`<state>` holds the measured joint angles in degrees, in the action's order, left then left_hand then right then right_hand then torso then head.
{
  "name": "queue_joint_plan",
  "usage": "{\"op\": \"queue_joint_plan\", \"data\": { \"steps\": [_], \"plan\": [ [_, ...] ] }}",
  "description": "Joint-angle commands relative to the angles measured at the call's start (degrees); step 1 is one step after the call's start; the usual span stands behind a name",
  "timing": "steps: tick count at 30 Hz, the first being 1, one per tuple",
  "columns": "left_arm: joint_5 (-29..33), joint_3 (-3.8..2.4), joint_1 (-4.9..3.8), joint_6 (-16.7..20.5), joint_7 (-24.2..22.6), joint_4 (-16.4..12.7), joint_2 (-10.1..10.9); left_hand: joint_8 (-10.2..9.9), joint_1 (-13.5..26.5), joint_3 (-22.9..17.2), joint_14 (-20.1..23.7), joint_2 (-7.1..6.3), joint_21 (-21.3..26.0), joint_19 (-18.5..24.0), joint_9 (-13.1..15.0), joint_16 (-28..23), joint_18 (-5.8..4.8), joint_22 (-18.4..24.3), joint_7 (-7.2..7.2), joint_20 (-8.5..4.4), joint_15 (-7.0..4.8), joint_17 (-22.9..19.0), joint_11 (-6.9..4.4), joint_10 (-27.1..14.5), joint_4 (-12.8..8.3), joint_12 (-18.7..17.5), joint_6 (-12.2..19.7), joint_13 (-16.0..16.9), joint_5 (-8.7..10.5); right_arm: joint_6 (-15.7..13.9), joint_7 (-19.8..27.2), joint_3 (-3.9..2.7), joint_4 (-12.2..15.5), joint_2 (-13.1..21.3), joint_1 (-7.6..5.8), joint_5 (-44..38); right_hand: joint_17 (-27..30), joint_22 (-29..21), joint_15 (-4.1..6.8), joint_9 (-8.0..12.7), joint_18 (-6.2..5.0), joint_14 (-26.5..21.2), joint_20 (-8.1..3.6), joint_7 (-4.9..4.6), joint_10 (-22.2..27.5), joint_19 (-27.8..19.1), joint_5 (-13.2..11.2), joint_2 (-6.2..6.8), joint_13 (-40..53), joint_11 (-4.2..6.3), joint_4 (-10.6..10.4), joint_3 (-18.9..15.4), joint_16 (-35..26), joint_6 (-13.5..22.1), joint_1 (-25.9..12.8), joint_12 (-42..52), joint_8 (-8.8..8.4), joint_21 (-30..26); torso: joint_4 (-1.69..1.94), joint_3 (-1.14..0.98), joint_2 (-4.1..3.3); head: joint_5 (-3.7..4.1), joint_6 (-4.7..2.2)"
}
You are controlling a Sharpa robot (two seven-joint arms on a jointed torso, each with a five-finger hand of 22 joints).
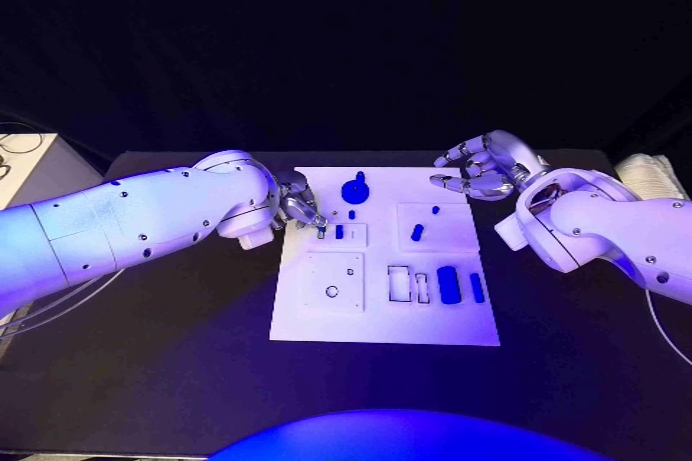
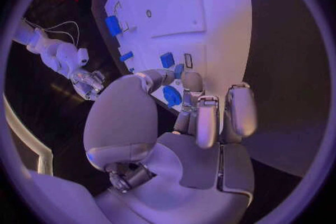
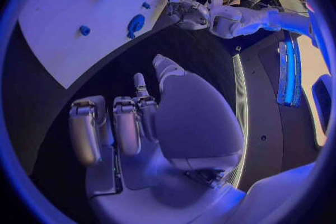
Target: Assemble the parts on the task board
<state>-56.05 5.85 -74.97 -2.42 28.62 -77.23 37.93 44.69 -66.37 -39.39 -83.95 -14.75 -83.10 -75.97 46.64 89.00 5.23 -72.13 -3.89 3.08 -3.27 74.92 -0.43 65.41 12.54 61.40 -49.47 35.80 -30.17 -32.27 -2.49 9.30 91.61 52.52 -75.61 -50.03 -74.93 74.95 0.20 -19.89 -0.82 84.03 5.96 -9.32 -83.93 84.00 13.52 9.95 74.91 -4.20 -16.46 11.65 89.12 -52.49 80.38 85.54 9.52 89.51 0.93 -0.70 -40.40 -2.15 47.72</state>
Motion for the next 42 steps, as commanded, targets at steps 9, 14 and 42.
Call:
{"op": "queue_joint_plan", "data": {
  "steps": [9,14,42],
  "plan": [
    [-1.9,0.11,0.21,-4.2,0.4,0.1,-0.4,0.1,0.0,-12.2,-5.3,0.36,-0.2,-0.3,0.0,0.3,-0.95,0.1,0.05,-0.12,-0.31,13.1,-0.03,0.4,-12.7,0.0,-0.5,-0.2,-0.3,0.8,0.2,-0.02,0.0,0.0,0.02,-0.2,-12.4,14.6,-0.31,0.1,0.63,5.3,0.03,0.1,-2.1,5.7,0.1,0.0,11.3,-0.21,0.0,0.2,-0.4,0.0,-0.5,0.0,0.17,-0.2,0.06,0.03,0.02,0.07,0.15],
    [-2.3,0.14,0.27,-4.6,0.4,0.6,-0.6,0.1,0.0,-12.2,-5.3,0.36,-0.2,-0.3,0.0,0.2,-0.95,0.1,0.05,-0.12,-0.32,13.1,-0.04,0.3,-12.7,0.0,-0.5,-0.3,-0.3,0.9,0.2,-0.02,0.0,0.0,0.02,-0.2,-12.4,14.6,-0.31,0.1,0.63,5.3,0.03,0.1,-2.1,5.7,0.1,0.0,11.3,-0.21,0.0,0.2,-0.4,0.0,-0.5,0.0,0.17,-0.2,0.01,-0.01,-0.02,0.04,0.23],
    [-3.7,0.15,0.32,-5.3,0.6,1.5,-1.0,0.0,0.0,-12.3,-5.2,0.35,-0.1,-0.1,-0.1,0.2,-0.89,0.4,0.04,-0.16,-0.34,12.9,-0.04,0.2,-12.8,-0.2,-0.5,-0.5,-0.27,0.9,0.2,-0.02,0.0,0.0,0.03,-0.2,-12.3,14.6,-0.28,0.2,0.64,5.3,0.0,0.13,-2.1,5.7,0.2,0.0,11.4,-0.18,0.1,0.4,-0.4,-0.1,-0.7,0.1,0.23,-0.2,-0.02,-0.04,-0.01,0.1,0.59]
  ]
}}
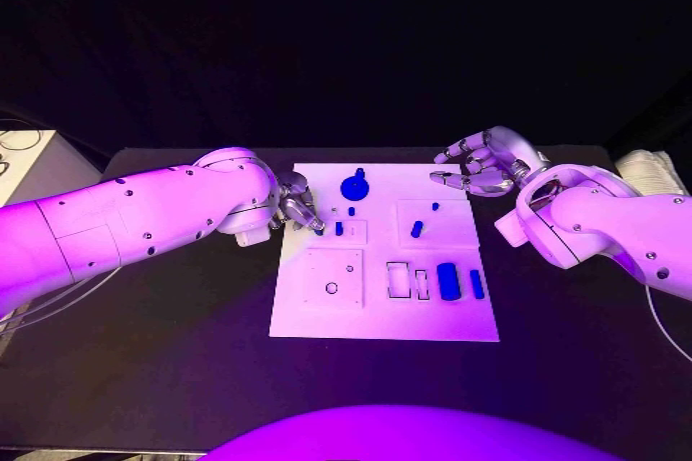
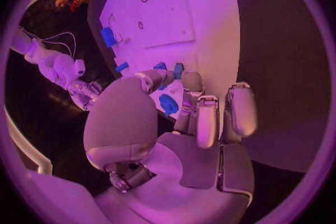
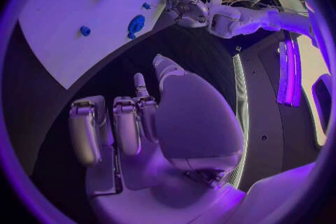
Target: Assemble the parts on the task board
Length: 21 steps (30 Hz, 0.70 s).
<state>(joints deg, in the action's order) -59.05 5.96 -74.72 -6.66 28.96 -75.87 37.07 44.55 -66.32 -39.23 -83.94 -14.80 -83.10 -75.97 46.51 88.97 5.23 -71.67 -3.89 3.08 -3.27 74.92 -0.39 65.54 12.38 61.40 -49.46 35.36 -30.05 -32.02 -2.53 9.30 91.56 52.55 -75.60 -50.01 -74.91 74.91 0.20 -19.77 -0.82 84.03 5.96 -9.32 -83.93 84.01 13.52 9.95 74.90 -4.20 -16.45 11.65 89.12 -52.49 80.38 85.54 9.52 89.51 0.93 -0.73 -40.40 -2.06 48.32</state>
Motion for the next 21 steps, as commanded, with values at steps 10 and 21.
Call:
{"op": "queue_joint_plan", "data": {
  "steps": [10,21],
  "plan": [
    [-0.7,0.06,0.18,-1.4,0.3,0.5,-1.0,0.2,0.0,-12.4,-5.2,0.4,-0.1,-0.1,0.1,0.2,-0.89,0.0,0.05,-0.16,-0.35,12.9,-0.08,0.1,-12.6,-0.2,-0.5,-0.1,-0.39,0.7,0.3,-0.02,0.0,0.0,0.02,-0.2,-12.4,14.6,-0.28,0.0,0.64,5.3,0.0,0.12,-2.1,5.7,0.2,0.0,11.4,-0.18,0.1,0.4,-0.4,-0.1,-0.7,0.1,0.23,-0.2,-0.01,0.01,-0.06,0.1,0.09],
    [0.2,0.19,0.39,-2.7,0.2,0.6,-1.8,0.1,0.8,-11.9,-5.3,0.2,0.0,0.1,0.1,0.3,-0.86,0.2,0.04,-0.17,-0.31,13.2,-0.05,0.5,-12.4,-0.1,-0.5,0.3,-0.08,0.7,0.3,-0.02,0.0,-0.1,0.03,-0.2,-12.4,14.6,-0.28,0.0,0.64,5.3,0.0,0.12,-2.1,5.7,0.2,0.0,11.4,-0.18,0.1,0.4,-0.4,-0.1,-0.7,0.1,0.23,-0.2,-0.02,-0.01,-0.02,0.23,0.47]
  ]
}}
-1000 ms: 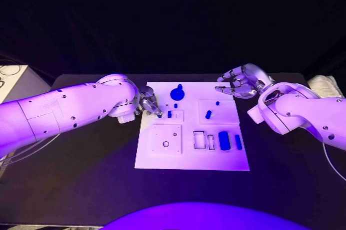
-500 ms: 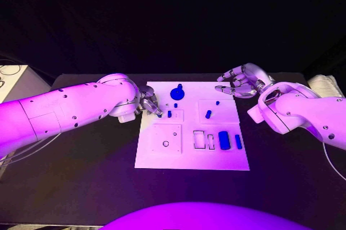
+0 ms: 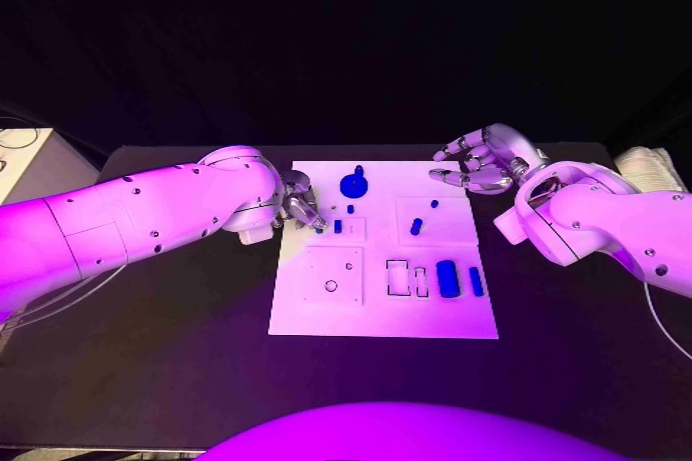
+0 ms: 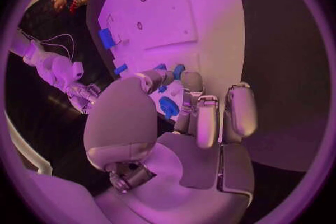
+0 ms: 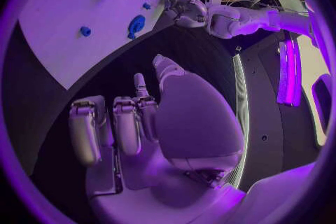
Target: Assemble the parts on the task board
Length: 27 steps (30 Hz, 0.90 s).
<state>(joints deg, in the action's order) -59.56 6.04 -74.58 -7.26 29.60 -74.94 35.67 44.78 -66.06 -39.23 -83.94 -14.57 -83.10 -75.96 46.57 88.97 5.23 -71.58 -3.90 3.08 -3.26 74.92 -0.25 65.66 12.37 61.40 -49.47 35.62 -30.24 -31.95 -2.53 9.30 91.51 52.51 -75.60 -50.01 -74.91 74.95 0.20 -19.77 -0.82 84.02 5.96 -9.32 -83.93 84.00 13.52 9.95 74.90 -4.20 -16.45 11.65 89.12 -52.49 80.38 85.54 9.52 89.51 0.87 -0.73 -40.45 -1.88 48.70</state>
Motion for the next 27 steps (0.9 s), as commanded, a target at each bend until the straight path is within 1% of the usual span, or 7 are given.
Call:
{"op": "queue_joint_plan", "data": {
  "steps": [1,7,11,16,18,26,27],
  "plan": [
    [0.7,0.12,0.25,-2.1,-0.5,-0.3,-0.4,-0.2,0.6,-11.9,-5.3,-0.04,0.0,0.1,0.0,0.3,-0.86,0.1,0.05,-0.17,-0.31,13.1,-0.19,0.3,-12.4,-0.1,-0.5,0.0,0.13,0.7,0.3,-0.02,0.0,0.0,0.03,-0.2,-12.4,14.6,-0.28,0.0,0.64,5.3,0.0,0.13,-2.1,5.7,0.2,0.0,11.4,-0.18,0.1,0.4,-0.4,-0.1,-0.7,0.1,0.23,-0.2,0.04,-0.04,0.02,0.05,0.08],
    [0.8,0.15,0.27,-2.1,-0.5,0.3,-0.6,-0.2,2.1,-9.9,-5.2,-0.04,0.4,0.5,0.3,0.2,-0.8,0.5,0.47,-0.13,-0.35,13.0,-0.43,0.8,-11.4,-0.4,0.1,-0.2,0.83,0.6,0.3,-0.02,0.0,-0.1,0.03,-0.2,-12.3,14.5,-0.27,0.1,0.62,5.3,-0.01,0.13,-2.1,5.7,0.2,0.0,11.3,-0.18,0.1,0.4,-0.4,-0.1,-0.8,0.0,0.25,-0.2,0.09,-0.07,0.05,0.08,0.13],
    [0.5,0.17,0.27,-1.9,-0.4,0.7,-0.7,-0.8,4.0,-4.4,-4.9,0.63,1.1,0.9,0.0,-0.1,-0.7,1.2,1.37,-0.45,-0.75,12.2,-1.04,0.6,-8.6,-0.7,-0.1,-0.6,1.5,0.6,0.3,-0.02,0.0,-0.1,0.03,-0.2,-12.3,14.5,-0.27,0.1,0.62,5.3,-0.01,0.13,-2.1,5.7,0.2,0.0,11.3,-0.18,0.1,0.4,-0.4,-0.1,-0.8,0.0,0.25,-0.2,0.05,-0.05,0.05,0.12,0.17],
    [-0.2,0.19,0.27,-1.3,-0.4,1.1,-0.7,-1.9,6.7,5.3,-4.5,1.18,2.0,1.4,-0.9,-0.6,-0.53,2.3,1.02,-0.3,-0.52,11.3,-0.57,-0.8,-2.8,-1.0,-0.8,-1.1,1.86,0.5,0.2,-0.02,0.0,-0.1,0.03,-0.2,-12.2,14.5,-0.27,0.1,0.61,5.2,-0.01,0.13,-2.1,5.6,0.2,0.01,11.3,-0.18,0.1,0.4,-0.5,-0.1,-0.9,0.0,0.25,-0.3,0.02,-0.05,0.07,0.12,0.02],
    [-0.3,0.19,0.28,-0.9,-0.5,1.2,-0.6,-2.0,6.6,8.1,-4.5,1.14,2.1,1.4,-1.0,-0.6,-0.51,2.4,0.91,-0.23,-0.45,11.2,-0.48,-1.1,-1.4,-1.0,-0.8,-1.1,1.91,0.4,0.2,-0.02,0.0,0.0,0.03,-0.2,-12.2,14.5,-0.27,0.1,0.61,5.2,-0.01,0.13,-2.1,5.6,0.2,0.01,11.3,-0.18,0.1,0.4,-0.5,-0.1,-0.9,0.0,0.25,-0.3,0.03,-0.04,0.07,0.15,0.01],
    [-0.5,0.12,0.28,0.8,-0.6,0.9,0.1,-2.4,6.5,13.0,-4.3,0.64,2.5,1.7,-1.2,-0.7,-0.41,2.9,0.62,-0.07,-0.24,11.0,-0.26,-1.7,3.0,-1.0,-0.7,-1.3,2.94,0.3,0.1,-0.02,0.1,0.0,0.03,-0.2,-12.1,14.5,-0.27,0.1,0.59,5.2,-0.02,0.12,-2.0,5.6,0.2,-0.08,11.2,-0.18,0.0,0.5,-0.5,-0.1,-1.1,-0.1,0.25,-0.4,0.01,0.0,0.06,0.35,-0.15],
    [-0.5,0.1,0.28,1.0,-0.7,0.8,0.2,-2.4,6.6,14.0,-4.3,0.48,2.6,1.8,-1.2,-0.8,-0.38,3.0,0.56,-0.02,-0.18,10.9,-0.19,-1.9,4.0,-1.2,-0.7,-1.6,4.12,0.3,0.1,-0.02,0.1,0.1,0.03,-0.2,-12.1,14.5,-0.27,0.1,0.59,5.2,-0.02,0.12,-2.0,5.6,0.2,-0.16,11.2,-0.19,-0.1,0.5,-0.5,0.0,-1.2,-0.1,0.25,-0.4,0.02,-0.01,0.07,0.37,-0.14]
  ]
}}
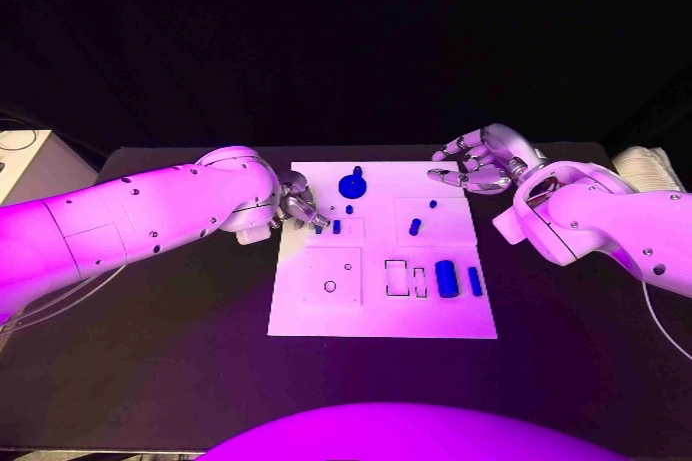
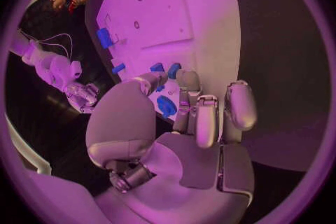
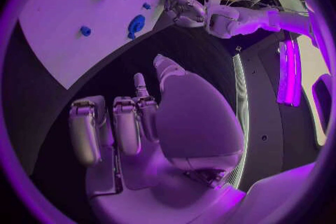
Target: Assemble the parts on the task board
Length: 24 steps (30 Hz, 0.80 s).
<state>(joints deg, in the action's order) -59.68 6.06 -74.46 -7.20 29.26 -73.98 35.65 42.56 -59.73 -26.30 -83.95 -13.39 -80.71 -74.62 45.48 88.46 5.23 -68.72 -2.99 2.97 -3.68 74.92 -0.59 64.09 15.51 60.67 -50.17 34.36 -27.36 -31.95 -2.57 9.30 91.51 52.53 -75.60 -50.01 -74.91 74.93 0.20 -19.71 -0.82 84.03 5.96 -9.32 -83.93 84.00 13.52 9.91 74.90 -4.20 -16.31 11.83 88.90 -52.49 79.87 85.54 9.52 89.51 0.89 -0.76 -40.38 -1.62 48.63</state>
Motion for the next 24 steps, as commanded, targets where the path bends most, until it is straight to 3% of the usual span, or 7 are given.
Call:
{"op": "queue_joint_plan", "data": {
  "steps": [1,8,16,20,22,23,24],
  "plan": [
    [-0.4,0.04,0.17,1.2,-0.4,-0.2,0.3,-0.2,0.3,1.6,-4.2,-0.49,0.3,0.4,0.0,-0.3,-0.36,0.2,-0.39,0.14,0.28,10.8,0.18,-0.5,1.1,-0.4,0.0,-0.5,2.68,0.3,0.1,-0.02,0.1,0.0,0.03,-0.2,-12.1,14.5,-0.27,0.1,0.59,5.2,-0.01,0.12,-2.0,5.6,0.2,-0.12,11.2,-0.19,-0.2,0.3,-0.3,0.0,-0.7,-0.1,0.25,-0.4,0.0,0.01,0.0,0.09,-0.07],
    [-0.5,-0.51,0.17,3.1,-0.5,-1.1,1.0,-0.3,1.5,4.3,-3.8,0.7,0.9,1.3,0.0,-0.8,-0.11,1.3,-0.79,0.39,0.59,9.7,0.57,-2.0,1.3,-1.0,0.9,-1.9,7.4,0.2,-0.1,-0.02,0.1,0.1,0.05,-0.2,-12.0,14.4,-0.27,0.1,0.57,5.2,-0.02,0.12,-2.0,5.6,0.2,-0.16,11.2,-0.19,-0.2,0.3,-0.4,0.0,-0.7,-0.1,0.25,-0.5,0.01,0.05,-0.02,0.25,-0.11],
    [3.2,-1.44,0.17,7.3,-3.5,-2.0,2.0,-0.1,2.1,5.8,-3.2,1.39,1.5,2.3,0.2,-1.3,0.17,2.5,-1.17,0.65,0.91,8.6,0.94,-3.5,1.4,-1.2,2.1,-2.9,9.2,0.2,-0.1,-0.02,0.1,0.1,0.08,-0.2,-12.0,14.3,-0.27,0.1,0.53,5.2,-0.02,0.12,-2.0,5.5,0.2,-0.17,11.2,-0.19,-0.2,0.4,-0.3,0.0,-0.7,-0.1,0.25,-0.6,0.0,0.05,-0.01,0.48,-0.23],
    [7.5,-1.65,0.17,10.1,-7.6,-2.1,2.2,-1.8,1.1,7.3,1.4,2.59,6.4,9.6,-1.0,-5.0,1.88,10.9,-3.38,2.01,2.76,0.8,2.97,-8.2,1.3,-1.0,7.0,-2.8,9.13,0.1,0.0,-0.02,0.0,0.2,0.09,-0.2,-11.9,14.2,-0.27,0.1,0.49,5.2,-0.02,0.11,-1.9,5.4,0.2,-0.17,11.1,-0.19,-0.2,0.4,-0.4,0.0,-0.8,-0.2,0.24,-0.8,0.11,0.06,0.06,0.77,-0.27],
    [8.8,-1.69,0.17,11.6,-10.3,-2.0,2.2,-2.7,0.3,7.8,7.2,3.14,12.3,17.6,-2.2,-9.4,3.64,19.9,-4.67,3.15,4.01,-7.1,4.31,-11.9,1.2,-1.7,9.8,-3.3,9.09,0.0,0.0,-0.02,0.0,0.2,0.09,-0.2,-11.9,14.2,-0.27,0.1,0.47,5.2,-0.02,0.11,-1.9,5.4,0.2,-0.17,11.1,-0.19,-0.2,0.4,-0.4,0.0,-0.8,-0.2,0.24,-0.8,0.13,0.07,0.07,0.85,-0.28],
    [9.3,-1.71,0.17,12.4,-11.9,-1.9,2.2,-3.6,-1.0,7.7,12.0,3.41,17.1,23.4,-3.1,-13.1,4.79,26.6,-6.12,3.99,5.15,-13.1,5.61,-14.6,1.3,-2.7,12.0,-4.0,8.82,0.0,0.0,-0.02,0.0,0.2,0.09,-0.2,-11.9,14.2,-0.27,0.1,0.47,5.2,-0.02,0.11,-1.9,5.4,0.2,-0.17,11.1,-0.19,-0.2,0.4,-0.4,0.0,-0.8,-0.2,0.24,-0.8,0.12,0.06,0.07,0.87,-0.34],
    [9.7,-1.71,0.17,12.9,-13.4,-1.9,2.1,-4.2,-3.1,7.3,18.3,3.51,19.7,25.3,-4.0,-17.9,4.97,28.5,-6.83,4.84,5.98,-20.5,6.41,-17.1,1.3,-4.0,13.8,-5.0,8.69,0.0,0.0,-0.02,0.0,0.2,0.09,-0.2,-11.9,14.2,-0.27,0.1,0.47,5.2,-0.02,0.11,-1.9,5.4,0.2,-0.17,11.1,-0.19,-0.2,0.4,-0.4,0.0,-0.8,-0.2,0.24,-0.8,0.12,0.04,0.04,0.89,-0.41]
  ]
}}
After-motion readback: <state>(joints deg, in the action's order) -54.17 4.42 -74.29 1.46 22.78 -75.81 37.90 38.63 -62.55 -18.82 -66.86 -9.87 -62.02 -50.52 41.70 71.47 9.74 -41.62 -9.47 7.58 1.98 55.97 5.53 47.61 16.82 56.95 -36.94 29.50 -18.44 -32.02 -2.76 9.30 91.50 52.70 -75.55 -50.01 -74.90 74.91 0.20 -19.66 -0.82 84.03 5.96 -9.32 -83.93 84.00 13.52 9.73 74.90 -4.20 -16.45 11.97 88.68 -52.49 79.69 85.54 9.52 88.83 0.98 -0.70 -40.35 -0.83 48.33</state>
